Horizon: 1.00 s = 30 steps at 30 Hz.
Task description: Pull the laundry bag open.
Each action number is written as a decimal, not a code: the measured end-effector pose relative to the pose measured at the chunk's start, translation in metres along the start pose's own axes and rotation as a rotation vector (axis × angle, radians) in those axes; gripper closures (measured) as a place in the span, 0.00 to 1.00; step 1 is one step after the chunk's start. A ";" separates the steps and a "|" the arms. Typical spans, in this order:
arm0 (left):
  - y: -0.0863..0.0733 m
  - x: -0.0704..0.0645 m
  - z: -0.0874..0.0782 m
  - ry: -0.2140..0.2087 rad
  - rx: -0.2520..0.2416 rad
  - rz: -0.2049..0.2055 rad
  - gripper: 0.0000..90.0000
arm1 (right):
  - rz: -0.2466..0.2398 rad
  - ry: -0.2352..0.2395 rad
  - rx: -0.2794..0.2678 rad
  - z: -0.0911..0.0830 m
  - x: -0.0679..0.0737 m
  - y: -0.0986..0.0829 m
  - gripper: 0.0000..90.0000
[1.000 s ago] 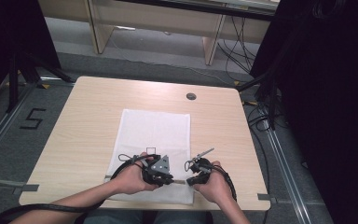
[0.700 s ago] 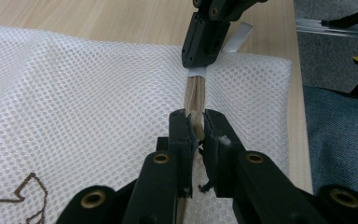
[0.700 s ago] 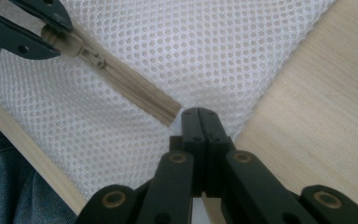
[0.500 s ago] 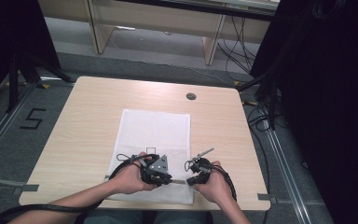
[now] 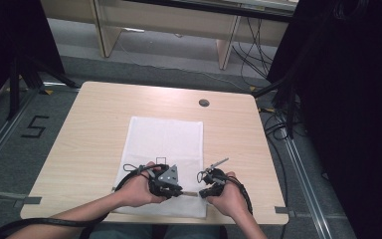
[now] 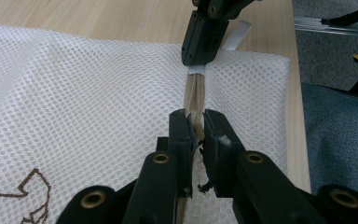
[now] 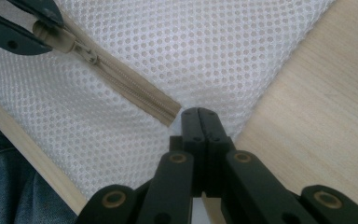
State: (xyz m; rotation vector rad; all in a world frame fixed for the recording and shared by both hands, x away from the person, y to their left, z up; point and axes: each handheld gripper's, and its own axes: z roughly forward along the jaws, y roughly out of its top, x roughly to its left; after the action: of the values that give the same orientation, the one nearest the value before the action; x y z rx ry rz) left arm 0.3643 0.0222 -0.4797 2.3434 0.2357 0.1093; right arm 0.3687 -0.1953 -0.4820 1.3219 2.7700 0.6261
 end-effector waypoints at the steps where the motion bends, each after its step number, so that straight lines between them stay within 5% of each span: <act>1: 0.000 0.000 0.000 -0.001 0.000 0.000 0.91 | 0.001 0.001 0.001 0.000 0.000 0.000 1.00; 30: -0.005 0.002 -0.007 0.001 -0.007 0.002 0.91 | 0.001 0.001 -0.003 0.000 -0.001 0.000 1.00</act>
State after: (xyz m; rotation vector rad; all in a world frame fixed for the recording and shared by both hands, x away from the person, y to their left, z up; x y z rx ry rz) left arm 0.3642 0.0308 -0.4781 2.3365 0.2328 0.1129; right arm 0.3689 -0.1957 -0.4823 1.3231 2.7684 0.6311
